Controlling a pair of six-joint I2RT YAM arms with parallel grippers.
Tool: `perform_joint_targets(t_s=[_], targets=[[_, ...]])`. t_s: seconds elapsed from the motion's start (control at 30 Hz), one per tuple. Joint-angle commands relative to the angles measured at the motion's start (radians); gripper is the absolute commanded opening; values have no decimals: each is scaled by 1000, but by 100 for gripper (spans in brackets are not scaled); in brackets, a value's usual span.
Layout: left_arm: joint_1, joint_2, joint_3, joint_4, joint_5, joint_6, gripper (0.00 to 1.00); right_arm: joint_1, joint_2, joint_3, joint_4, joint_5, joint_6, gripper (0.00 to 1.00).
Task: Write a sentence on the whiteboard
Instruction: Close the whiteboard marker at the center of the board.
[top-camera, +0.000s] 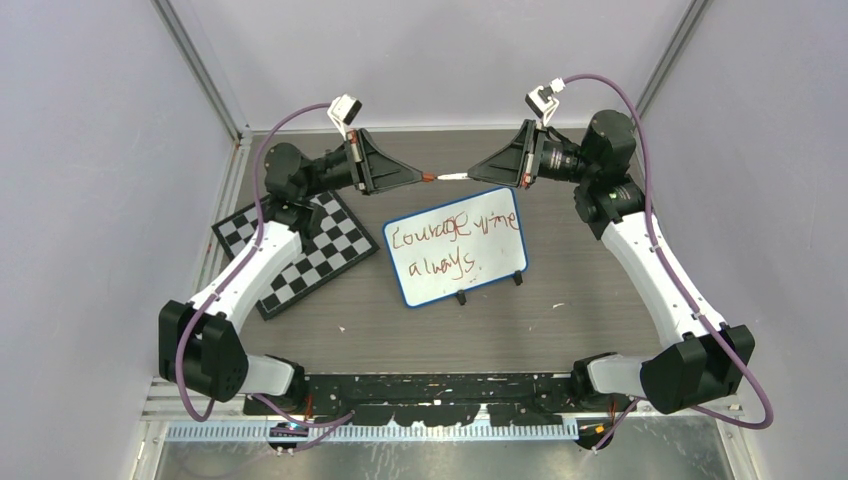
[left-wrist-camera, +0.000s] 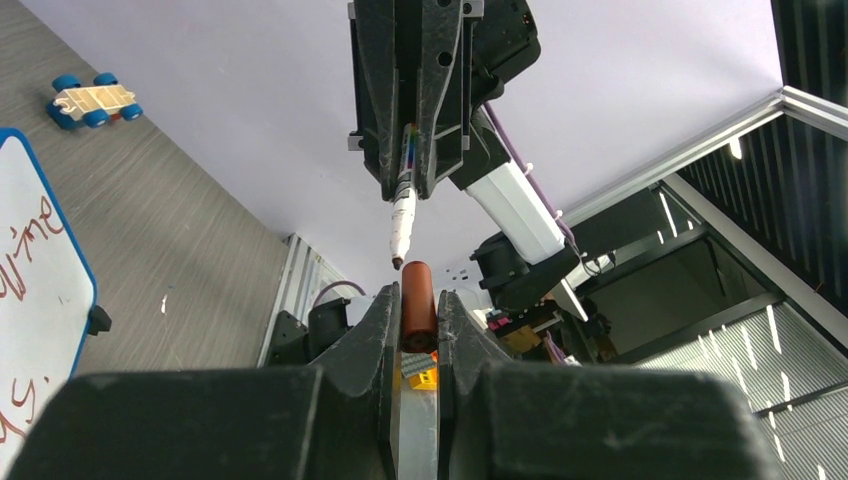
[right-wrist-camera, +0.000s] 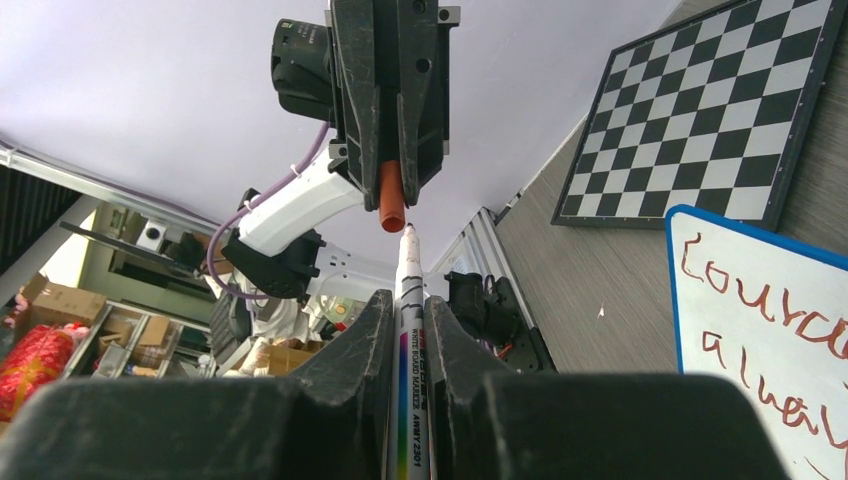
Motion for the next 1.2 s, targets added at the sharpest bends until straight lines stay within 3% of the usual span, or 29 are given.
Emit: perform_joint_targets(t_s=[0.0, 1.17], targets=[[7, -10, 6, 5, -7, 19, 0, 0, -41, 16, 60, -16, 30, 0], [-69, 23, 28, -40, -45, 43, 0, 32, -6, 17, 49, 42, 7, 0]])
